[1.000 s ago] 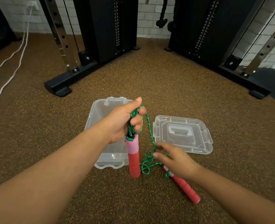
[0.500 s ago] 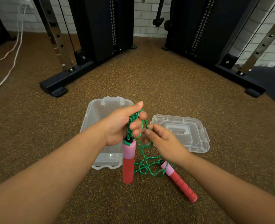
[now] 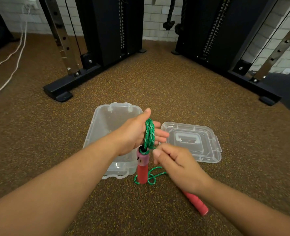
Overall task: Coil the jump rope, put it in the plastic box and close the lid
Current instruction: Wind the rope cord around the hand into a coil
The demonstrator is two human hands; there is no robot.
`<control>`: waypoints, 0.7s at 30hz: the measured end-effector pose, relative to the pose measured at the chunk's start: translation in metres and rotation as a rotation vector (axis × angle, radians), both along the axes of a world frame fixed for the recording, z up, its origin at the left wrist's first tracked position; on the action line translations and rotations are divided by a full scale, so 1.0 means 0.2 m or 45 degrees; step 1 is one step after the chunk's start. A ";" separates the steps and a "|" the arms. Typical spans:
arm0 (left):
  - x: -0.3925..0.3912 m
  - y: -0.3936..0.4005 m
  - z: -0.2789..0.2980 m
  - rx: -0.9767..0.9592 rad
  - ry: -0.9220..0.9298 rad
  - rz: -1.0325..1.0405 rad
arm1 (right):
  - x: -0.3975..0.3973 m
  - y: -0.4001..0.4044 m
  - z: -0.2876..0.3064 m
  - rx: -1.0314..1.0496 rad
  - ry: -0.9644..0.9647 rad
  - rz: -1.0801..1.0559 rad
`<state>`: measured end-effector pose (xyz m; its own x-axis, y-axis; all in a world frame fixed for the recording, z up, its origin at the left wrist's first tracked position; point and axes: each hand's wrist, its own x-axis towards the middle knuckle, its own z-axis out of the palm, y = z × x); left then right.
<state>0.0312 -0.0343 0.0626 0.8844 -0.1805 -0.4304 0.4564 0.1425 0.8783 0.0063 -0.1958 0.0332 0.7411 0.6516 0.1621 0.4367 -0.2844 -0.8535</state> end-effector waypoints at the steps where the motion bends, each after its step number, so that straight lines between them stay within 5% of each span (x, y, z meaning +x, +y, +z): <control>1: -0.01 0.00 0.01 0.074 0.003 -0.052 | 0.01 0.00 0.02 0.064 0.042 -0.018; 5: -0.04 0.00 0.01 0.387 -0.072 -0.345 | 0.06 0.00 0.11 0.256 0.225 -0.097; 12: -0.06 0.03 0.04 0.397 -0.210 -0.637 | 0.19 -0.03 0.08 0.177 0.295 -0.419; 21: -0.03 0.07 0.00 0.215 -0.225 -0.302 | 0.19 -0.13 -0.04 0.169 0.630 -0.210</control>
<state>0.0258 -0.0212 0.0631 0.8900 -0.3292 -0.3153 0.2980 -0.1033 0.9490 0.0445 -0.2210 0.0246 0.8405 0.5177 -0.1598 -0.0684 -0.1912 -0.9792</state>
